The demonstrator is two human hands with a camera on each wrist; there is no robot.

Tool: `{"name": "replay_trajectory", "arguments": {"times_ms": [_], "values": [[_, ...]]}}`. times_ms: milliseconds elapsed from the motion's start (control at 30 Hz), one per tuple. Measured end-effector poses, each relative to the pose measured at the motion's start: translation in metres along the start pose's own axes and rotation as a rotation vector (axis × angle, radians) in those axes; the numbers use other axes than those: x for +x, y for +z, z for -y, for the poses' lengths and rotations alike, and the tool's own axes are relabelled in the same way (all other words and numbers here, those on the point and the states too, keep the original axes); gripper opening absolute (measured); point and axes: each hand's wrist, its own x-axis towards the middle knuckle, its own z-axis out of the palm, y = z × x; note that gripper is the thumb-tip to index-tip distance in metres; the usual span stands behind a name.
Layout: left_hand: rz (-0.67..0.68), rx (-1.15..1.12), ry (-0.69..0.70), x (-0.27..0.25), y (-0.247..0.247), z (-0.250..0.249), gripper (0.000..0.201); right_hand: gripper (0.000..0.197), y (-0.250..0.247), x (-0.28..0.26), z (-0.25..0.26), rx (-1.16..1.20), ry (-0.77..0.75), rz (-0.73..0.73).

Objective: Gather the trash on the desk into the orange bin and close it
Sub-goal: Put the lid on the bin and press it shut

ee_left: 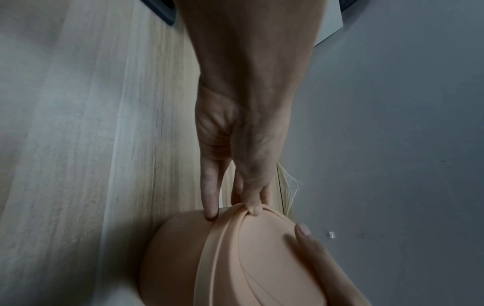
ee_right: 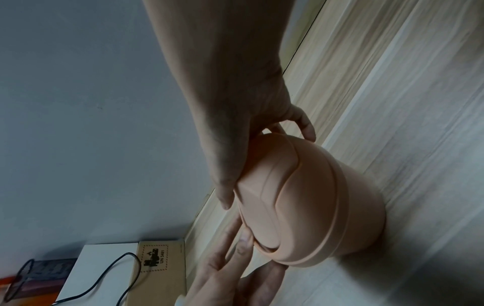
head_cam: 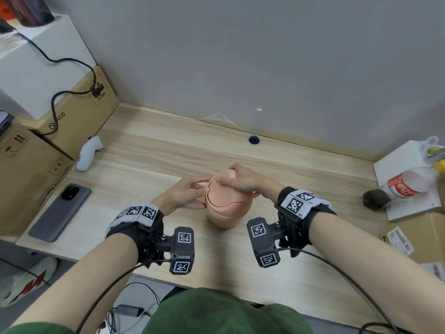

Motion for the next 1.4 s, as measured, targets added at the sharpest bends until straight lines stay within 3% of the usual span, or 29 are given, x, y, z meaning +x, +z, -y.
{"name": "replay_trajectory", "arguments": {"times_ms": [133, 300, 467, 567, 800, 900, 1033, 1200, 1400], "values": [[0.03, 0.036, -0.008, 0.002, -0.004, 0.0, 0.044, 0.071, -0.002, 0.001, -0.008, 0.036, -0.042, 0.012], [0.055, 0.326, -0.011, 0.004, -0.003, -0.024, 0.053, 0.082, -0.004, 0.001, -0.01, 0.007, -0.089, 0.022], [0.211, 0.616, 0.095, 0.01, 0.011, -0.042, 0.096, 0.095, -0.015, -0.006, -0.016, 0.047, -0.167, -0.027], [0.196, 0.715, 0.121, 0.025, 0.02, -0.037, 0.114, 0.094, -0.025, -0.017, -0.032, 0.043, -0.229, 0.026], [0.026, 0.567, 0.135, 0.051, 0.051, -0.032, 0.087, 0.076, -0.033, -0.022, -0.06, 0.111, -0.191, -0.174], [0.08, 0.531, 0.202, 0.052, 0.056, -0.044, 0.1, 0.053, -0.039, -0.018, -0.07, 0.219, -0.247, -0.28], [0.134, 0.773, 0.365, 0.054, 0.058, -0.049, 0.13, 0.025, -0.042, -0.009, -0.077, 0.189, -0.308, -0.367], [-0.023, 0.837, 0.471, 0.067, 0.06, -0.047, 0.123, 0.031, -0.047, -0.001, -0.066, 0.115, -0.311, -0.468], [-0.165, 0.892, 0.542, 0.086, 0.062, -0.061, 0.119, 0.044, -0.062, 0.023, -0.059, 0.09, -0.245, -0.458]]}}
